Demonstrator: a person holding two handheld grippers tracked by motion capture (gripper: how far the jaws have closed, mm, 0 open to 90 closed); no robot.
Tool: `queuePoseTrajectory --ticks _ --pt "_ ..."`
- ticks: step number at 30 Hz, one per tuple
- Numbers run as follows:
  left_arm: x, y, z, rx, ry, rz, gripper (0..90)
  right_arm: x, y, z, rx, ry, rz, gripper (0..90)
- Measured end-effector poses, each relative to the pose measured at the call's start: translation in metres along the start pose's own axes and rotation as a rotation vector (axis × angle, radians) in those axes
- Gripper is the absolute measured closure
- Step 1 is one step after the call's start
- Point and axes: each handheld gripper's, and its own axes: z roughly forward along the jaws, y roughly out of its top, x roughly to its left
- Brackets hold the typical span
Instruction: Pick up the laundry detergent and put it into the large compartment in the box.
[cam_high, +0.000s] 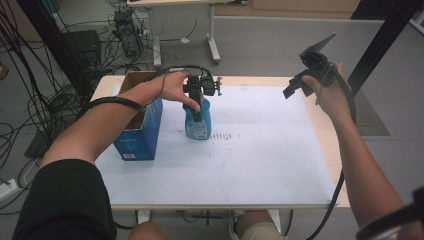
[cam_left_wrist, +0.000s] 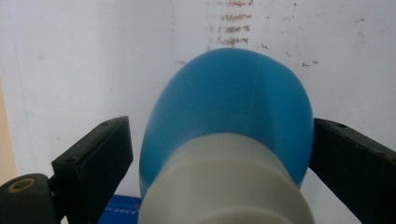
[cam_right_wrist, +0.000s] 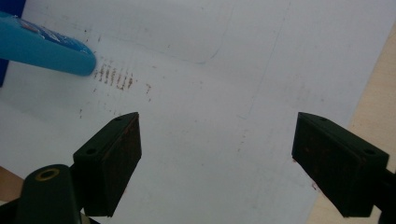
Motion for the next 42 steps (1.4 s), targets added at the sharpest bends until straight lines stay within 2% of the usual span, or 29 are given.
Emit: queuePoseTrajectory --ticks 17,42 --pt "0.0003 -0.001 0.0014 -0.001 0.002 -0.002 8.2 -0.0004 0.0013 0.0018 0.002 0.003 0.002 15.9" --pt "0.0001 -0.0039 0.0007 -0.003 0.017 0.014 20.7 -0.0006 0.003 0.0067 0.014 0.0 0.004 15.8"
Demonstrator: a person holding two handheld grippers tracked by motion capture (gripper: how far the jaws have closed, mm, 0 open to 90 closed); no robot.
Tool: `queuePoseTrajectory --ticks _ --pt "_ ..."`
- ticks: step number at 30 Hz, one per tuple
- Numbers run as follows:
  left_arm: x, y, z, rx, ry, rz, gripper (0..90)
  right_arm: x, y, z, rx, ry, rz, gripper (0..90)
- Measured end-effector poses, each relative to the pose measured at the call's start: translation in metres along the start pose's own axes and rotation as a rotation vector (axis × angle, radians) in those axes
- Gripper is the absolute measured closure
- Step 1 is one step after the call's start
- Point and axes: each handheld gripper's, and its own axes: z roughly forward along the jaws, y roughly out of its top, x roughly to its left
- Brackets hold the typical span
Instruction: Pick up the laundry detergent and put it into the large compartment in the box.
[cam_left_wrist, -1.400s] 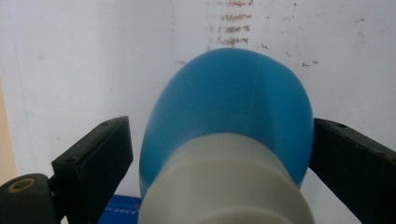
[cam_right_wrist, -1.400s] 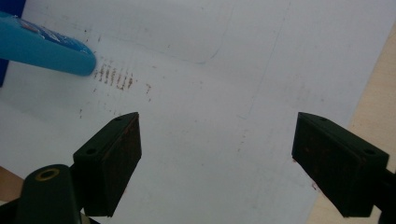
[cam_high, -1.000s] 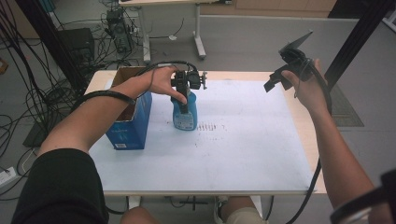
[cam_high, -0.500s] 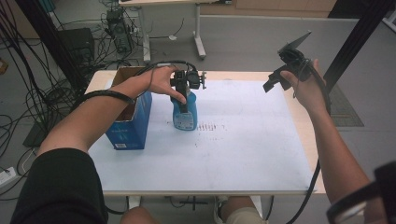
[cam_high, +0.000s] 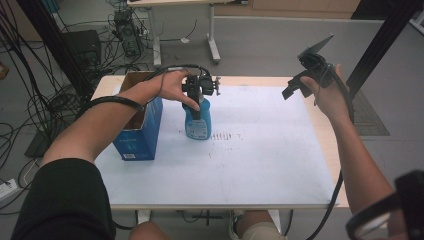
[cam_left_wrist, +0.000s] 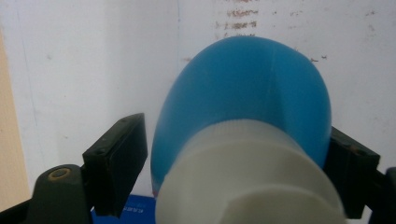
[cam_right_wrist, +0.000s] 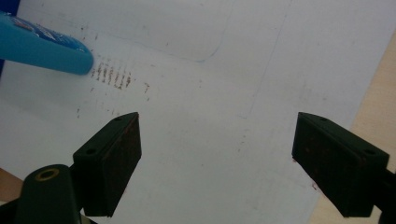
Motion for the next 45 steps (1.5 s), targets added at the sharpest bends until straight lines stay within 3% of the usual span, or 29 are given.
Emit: queuePoseTrajectory --ticks 9,31,45 --pt "0.001 -0.001 -0.001 -0.006 -0.009 0.017 32.4 0.001 0.001 0.002 -0.001 0.001 -0.001 15.7" --pt "0.004 0.004 -0.001 0.013 -0.023 0.026 34.3 0.004 0.004 0.008 0.008 -0.001 -0.008 15.6" --pt "0.002 -0.002 -0.003 0.004 -0.031 0.024 36.6 0.005 0.006 0.011 0.014 -0.001 -0.007 15.3"
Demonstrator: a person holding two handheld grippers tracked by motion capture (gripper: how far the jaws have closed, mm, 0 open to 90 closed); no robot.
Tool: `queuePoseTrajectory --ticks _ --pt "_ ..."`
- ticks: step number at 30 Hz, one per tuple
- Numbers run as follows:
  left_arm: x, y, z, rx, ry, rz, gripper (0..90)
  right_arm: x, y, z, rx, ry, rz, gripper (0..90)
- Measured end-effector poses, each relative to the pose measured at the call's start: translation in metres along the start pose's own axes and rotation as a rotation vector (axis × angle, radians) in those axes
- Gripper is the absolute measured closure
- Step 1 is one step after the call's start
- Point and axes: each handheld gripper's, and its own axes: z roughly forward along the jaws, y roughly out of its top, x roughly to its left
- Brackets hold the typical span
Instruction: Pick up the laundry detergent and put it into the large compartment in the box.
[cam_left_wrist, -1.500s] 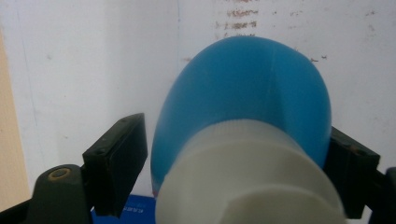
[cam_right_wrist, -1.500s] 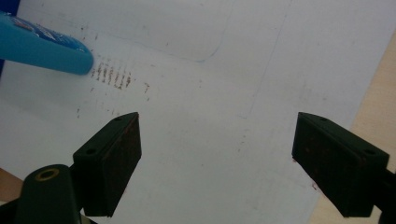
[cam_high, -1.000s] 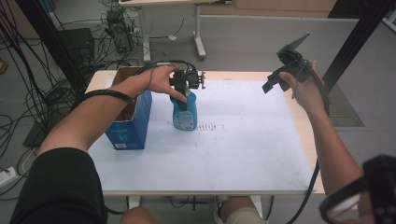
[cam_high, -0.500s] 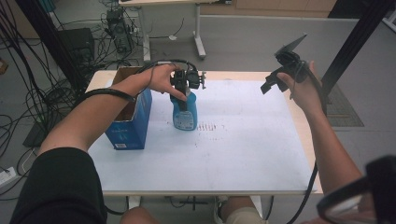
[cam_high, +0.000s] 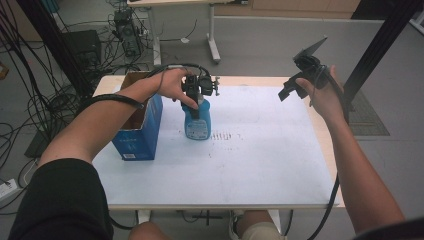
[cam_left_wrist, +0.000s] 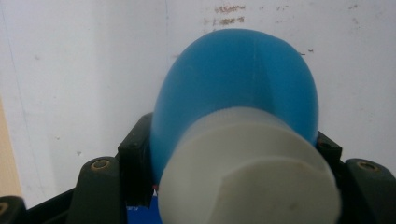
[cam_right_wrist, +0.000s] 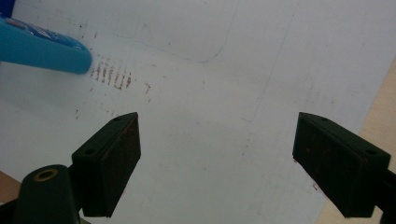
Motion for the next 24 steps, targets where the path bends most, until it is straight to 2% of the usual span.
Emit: queuePoseTrajectory --ticks 24 --pt "0.0021 0.0019 0.0 0.001 -0.008 -0.007 36.9 0.002 0.003 0.0073 0.009 0.003 0.001 15.3"
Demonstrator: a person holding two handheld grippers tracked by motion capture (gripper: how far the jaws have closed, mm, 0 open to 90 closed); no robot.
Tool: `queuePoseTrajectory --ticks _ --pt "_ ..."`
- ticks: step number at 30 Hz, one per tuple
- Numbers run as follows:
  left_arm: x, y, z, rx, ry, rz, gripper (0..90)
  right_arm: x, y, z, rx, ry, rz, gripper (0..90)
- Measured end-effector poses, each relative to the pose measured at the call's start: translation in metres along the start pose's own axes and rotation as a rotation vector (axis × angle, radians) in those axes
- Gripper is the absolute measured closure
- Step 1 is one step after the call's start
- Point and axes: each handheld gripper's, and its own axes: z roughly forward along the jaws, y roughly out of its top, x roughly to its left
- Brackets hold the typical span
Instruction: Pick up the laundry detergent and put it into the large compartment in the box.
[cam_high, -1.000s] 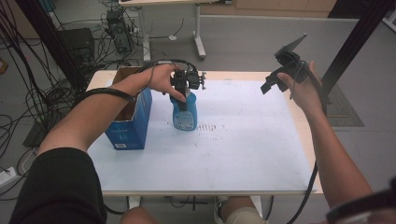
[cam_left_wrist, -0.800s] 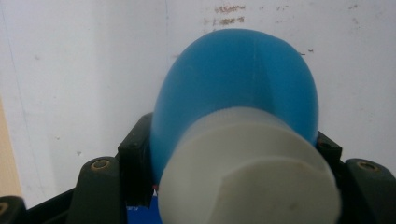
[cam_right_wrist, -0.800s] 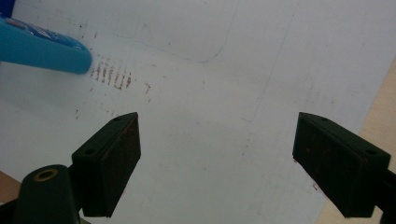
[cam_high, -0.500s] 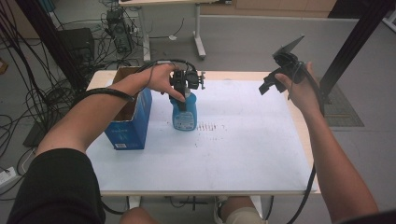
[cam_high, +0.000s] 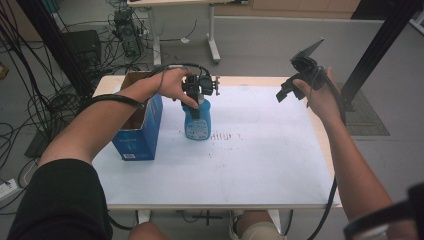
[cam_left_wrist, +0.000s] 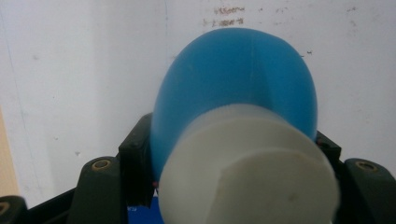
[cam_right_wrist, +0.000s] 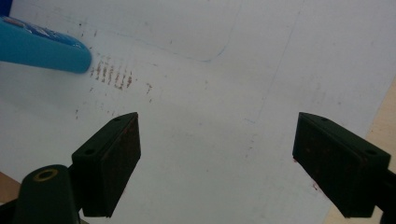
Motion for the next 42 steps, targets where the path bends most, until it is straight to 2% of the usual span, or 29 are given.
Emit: queuePoseTrajectory --ticks 42 --pt "0.0018 0.0048 -0.0003 0.021 -0.01 -0.023 37.3 0.0027 0.0026 0.0042 0.004 -0.001 -0.005 14.7"
